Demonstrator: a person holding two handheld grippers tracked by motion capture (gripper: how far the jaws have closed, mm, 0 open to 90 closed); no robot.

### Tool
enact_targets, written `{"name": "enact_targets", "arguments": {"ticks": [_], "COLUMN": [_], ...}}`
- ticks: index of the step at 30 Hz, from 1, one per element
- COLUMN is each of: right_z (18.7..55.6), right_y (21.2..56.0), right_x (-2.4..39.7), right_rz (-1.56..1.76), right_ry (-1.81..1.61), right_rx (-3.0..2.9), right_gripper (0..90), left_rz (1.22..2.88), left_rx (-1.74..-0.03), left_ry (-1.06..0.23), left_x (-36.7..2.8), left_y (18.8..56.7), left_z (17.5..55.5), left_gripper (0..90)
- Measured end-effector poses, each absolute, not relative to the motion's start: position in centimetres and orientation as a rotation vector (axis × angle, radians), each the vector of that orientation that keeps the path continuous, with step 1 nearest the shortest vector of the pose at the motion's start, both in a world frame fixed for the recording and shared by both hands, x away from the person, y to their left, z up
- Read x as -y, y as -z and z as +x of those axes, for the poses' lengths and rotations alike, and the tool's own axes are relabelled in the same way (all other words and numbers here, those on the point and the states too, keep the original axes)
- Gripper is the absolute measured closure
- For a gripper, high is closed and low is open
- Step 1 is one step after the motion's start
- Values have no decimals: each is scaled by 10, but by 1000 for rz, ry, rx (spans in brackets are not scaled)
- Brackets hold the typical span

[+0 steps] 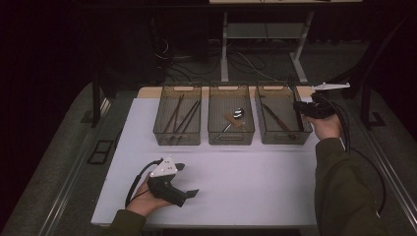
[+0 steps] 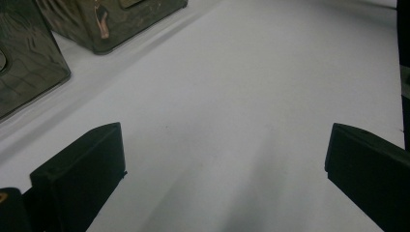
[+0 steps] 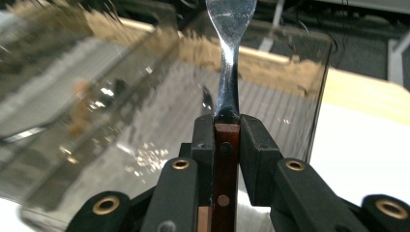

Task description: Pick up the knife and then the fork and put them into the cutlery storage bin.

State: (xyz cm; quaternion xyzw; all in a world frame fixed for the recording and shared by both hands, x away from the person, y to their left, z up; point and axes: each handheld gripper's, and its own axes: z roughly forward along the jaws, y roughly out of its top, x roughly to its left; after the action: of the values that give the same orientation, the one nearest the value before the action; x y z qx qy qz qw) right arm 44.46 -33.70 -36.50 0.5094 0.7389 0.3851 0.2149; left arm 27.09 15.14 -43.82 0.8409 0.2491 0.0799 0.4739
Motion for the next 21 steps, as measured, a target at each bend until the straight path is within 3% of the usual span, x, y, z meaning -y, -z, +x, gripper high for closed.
{"name": "enact_targets", "arguments": {"ticks": [5,11,21], "right_z": [450,450,436], "right_y": [379,381,369], "right_x": [334,334,335], "right_rz": [1477,1511,1481], "right_ry": [-933,-923,-1035], "right_rx": [-2098,-2085,-2064], "right_gripper": [756,545,381], "left_rz": [2059,2060,2064], "left_rx": [-605,-606,-603], "left_ry": [-195,-194,-194], "left_x": [-151,-151,-152], "left_y": [438,438,438], "left_z": [271,271,271], "left_gripper": [0,0,0]}}
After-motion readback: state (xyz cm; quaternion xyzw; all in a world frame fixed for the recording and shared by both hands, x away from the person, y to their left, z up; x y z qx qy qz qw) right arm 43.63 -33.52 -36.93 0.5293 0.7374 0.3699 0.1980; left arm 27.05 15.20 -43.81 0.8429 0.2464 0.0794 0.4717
